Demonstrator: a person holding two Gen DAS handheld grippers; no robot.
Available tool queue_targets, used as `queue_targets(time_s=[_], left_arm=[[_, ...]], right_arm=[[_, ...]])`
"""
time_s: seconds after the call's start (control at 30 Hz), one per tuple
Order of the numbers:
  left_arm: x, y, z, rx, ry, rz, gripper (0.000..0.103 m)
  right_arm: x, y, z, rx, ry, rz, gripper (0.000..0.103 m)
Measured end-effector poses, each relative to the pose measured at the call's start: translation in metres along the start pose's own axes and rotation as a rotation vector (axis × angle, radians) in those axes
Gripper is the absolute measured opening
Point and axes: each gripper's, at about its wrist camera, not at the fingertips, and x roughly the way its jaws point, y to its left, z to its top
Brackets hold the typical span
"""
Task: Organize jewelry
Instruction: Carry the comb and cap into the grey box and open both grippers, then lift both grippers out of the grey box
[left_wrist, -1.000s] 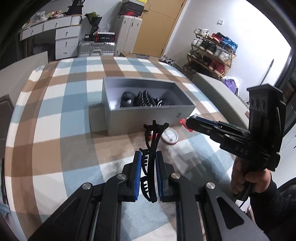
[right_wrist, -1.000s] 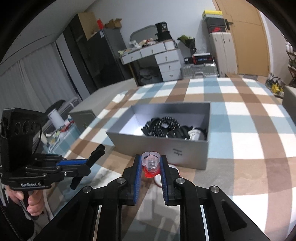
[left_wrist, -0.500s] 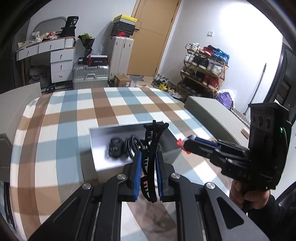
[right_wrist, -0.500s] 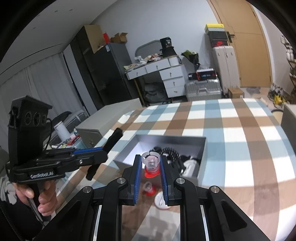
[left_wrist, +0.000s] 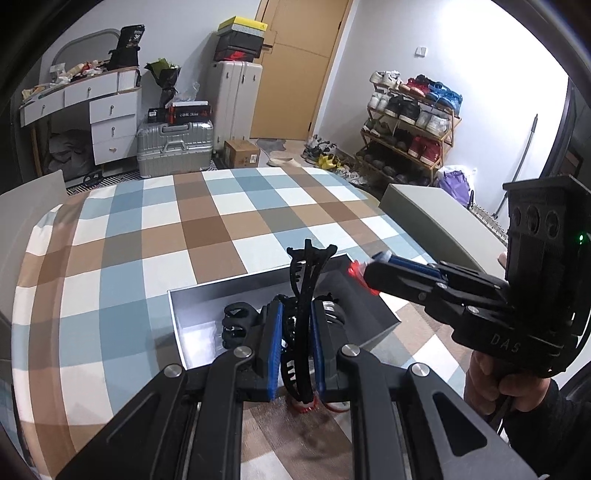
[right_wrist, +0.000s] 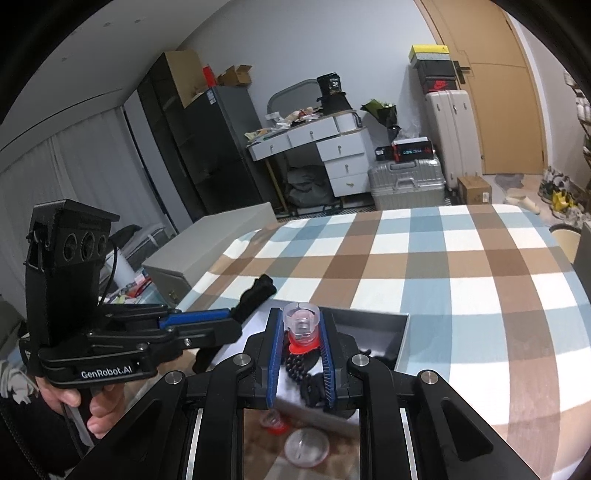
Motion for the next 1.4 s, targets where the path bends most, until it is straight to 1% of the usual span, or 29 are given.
queue_targets(time_s=[0.17,0.33,0.63,1.0,1.03,1.07,1.1,1.2,1.27,1.33,1.4], left_arm=[[0.009,-0.002,0.002,0.026,0.026,0.003,0.01],[0.018,-0.004,0.003,0.052,0.055,0.007,0.01],[0.028,0.001,0.002,0.04,0.088,-0.002,0.01],[0.034,0.001,0.002,0.047,0.109,0.004,0.011],[0.035,0.001,0.002,0.049,0.111,0.013,0.011],[0.035,0.001,0.002,0.049,0.114,0.019,0.014],[0.035,0.001,0.001,0.046,0.114,0.026,0.019],[0.032,0.004,0.0,0.032,0.106,0.029,0.027],[0.029,0.005,-0.001,0.028,0.101,0.04,0.031],[0.024,0.004,-0.003,0.027,0.091,0.054,0.035],[0.021,0.003,-0.003,0.024,0.085,0.054,0.037]], right_arm=[[0.009,-0.005,0.003,0.005,0.014,0.002,0.018],[0.019,-0.01,0.002,0.007,0.035,-0.014,0.018],[0.028,-0.022,-0.001,0.03,0.064,-0.028,0.018],[0.033,-0.027,0.0,0.052,0.069,-0.023,0.021],[0.032,-0.028,0.0,0.057,0.068,-0.03,0.025],[0.032,-0.029,0.0,0.061,0.068,-0.033,0.031],[0.029,-0.03,-0.001,0.071,0.061,-0.032,0.032],[0.023,-0.032,-0.002,0.082,0.044,-0.04,0.034],[0.017,-0.032,-0.003,0.091,0.031,-0.042,0.046],[0.01,-0.031,-0.004,0.092,0.019,-0.046,0.049],[0.004,-0.028,-0.004,0.087,0.01,-0.054,0.049]])
